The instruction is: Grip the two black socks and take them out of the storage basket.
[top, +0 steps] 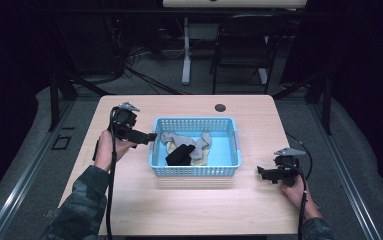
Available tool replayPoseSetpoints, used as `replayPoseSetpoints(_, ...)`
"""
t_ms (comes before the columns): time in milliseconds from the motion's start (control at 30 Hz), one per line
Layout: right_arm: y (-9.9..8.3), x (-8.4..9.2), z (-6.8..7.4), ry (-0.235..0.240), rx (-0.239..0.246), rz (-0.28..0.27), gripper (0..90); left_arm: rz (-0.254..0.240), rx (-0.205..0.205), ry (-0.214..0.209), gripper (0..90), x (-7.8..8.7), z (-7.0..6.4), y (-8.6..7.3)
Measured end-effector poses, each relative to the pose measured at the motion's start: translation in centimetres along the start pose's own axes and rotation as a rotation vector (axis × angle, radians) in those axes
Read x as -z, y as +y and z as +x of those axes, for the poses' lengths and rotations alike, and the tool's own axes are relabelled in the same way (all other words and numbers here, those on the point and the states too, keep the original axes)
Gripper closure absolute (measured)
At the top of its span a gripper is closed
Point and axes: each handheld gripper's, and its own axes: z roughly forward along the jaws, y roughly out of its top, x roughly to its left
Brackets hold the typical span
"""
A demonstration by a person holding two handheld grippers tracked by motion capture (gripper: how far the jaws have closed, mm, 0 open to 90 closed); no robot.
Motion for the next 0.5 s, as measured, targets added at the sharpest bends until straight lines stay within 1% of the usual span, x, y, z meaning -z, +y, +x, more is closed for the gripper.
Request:
replayPoseSetpoints(67,0.0,0.0,0.0,0.000,0.000,0.000,0.0,0.002,-0.005,0.000,0.0,-0.2,-0.2,0.1)
replayPoseSetpoints(100,0.0,0.0,0.0,0.000,0.000,0.000,0.0,0.003,-0.005,-0.011,0.0,-0.5,-0.4,0.2)
replayPoseSetpoints(133,0.0,0.0,0.0,0.000,0.000,0.000,0.0,0.012,-0.015,-0.015,0.0,-0.9,-0.7,0.4)
replayPoseSetpoints(167,0.0,0.0,0.0,0.000,0.000,-0.001,0.0,0.012,-0.015,-0.015,0.0,-0.9,-0.7,0.4)
replayPoseSetpoints(200,0.0,0.0,0.0,0.000,0.000,0.000,0.0,0.022,-0.023,-0.024,0.0,-1.4,-1.0,0.6)
replayPoseSetpoints(300,0.0,0.0,0.0,0.000,0.000,0.000,0.0,0.034,-0.028,-0.034,0.0,-2.2,-1.5,0.9)
replayPoseSetpoints(367,0.0,0.0,0.0,0.000,0.000,0.000,0.0,0.047,-0.039,-0.042,0.0,-2.8,-1.9,1.1)
replayPoseSetpoints(433,0.0,0.0,0.0,0.001,0.000,-0.001,0.0,0.056,-0.039,-0.054,0.0,-3.4,-2.2,1.3)
replayPoseSetpoints(467,0.0,0.0,0.0,0.000,0.000,0.000,0.0,0.064,-0.046,-0.061,0.0,-3.7,-2.4,1.4)
replayPoseSetpoints(500,0.0,0.0,0.0,0.000,0.000,0.000,0.0,0.064,-0.046,-0.061,0.0,-3.7,-2.4,1.4)
